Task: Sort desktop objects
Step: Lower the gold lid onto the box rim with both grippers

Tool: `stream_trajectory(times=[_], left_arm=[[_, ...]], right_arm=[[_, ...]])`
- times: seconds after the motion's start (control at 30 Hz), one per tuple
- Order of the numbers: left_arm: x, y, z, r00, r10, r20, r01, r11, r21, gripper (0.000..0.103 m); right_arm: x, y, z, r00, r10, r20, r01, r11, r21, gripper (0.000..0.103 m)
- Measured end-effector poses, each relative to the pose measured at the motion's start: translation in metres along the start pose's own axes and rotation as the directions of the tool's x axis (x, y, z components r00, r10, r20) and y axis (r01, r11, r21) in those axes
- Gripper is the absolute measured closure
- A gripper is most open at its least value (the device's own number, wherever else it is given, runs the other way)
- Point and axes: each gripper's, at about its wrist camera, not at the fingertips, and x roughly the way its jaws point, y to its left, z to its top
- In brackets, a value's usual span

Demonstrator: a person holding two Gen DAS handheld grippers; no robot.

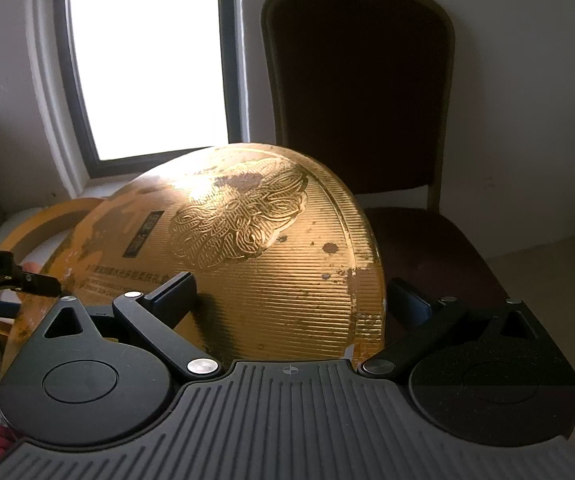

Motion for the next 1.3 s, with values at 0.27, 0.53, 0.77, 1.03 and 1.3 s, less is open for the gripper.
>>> stream_trajectory(times=[0.27,0.53,0.77,1.03,1.3], left_arm=[[0.001,0.011,0.006,1.0,-0.012,0.0,0.012,1.0,-0.017,0.002],[-0.015,0.027,0.025,0.997,-0.002,0.073,0.004,1.0,-0.029,0.002],[-0.04,0.053,0.05,0.987,0.04,0.156,-0.031,0.998,-0.059,0.002],[-0.079,0.097,0.081,0.961,0.172,0.218,-0.16,0.985,-0.073,0.003],[-0.099,0.134,0.104,0.924,0.288,0.252,-0.279,0.958,-0.073,0.003]], right_arm=[[0.006,0.016,0.008,1.0,-0.01,-0.006,0.01,1.0,-0.017,0.003],[0.017,0.042,0.024,0.999,0.014,0.029,-0.013,0.999,-0.039,0.003],[0.036,0.078,0.047,0.994,0.081,0.079,-0.075,0.995,-0.07,0.003],[0.08,0.139,0.065,0.969,0.227,0.1,-0.22,0.972,-0.081,0.003],[0.133,0.198,0.066,0.928,0.362,0.086,-0.361,0.932,-0.026,0.003]])
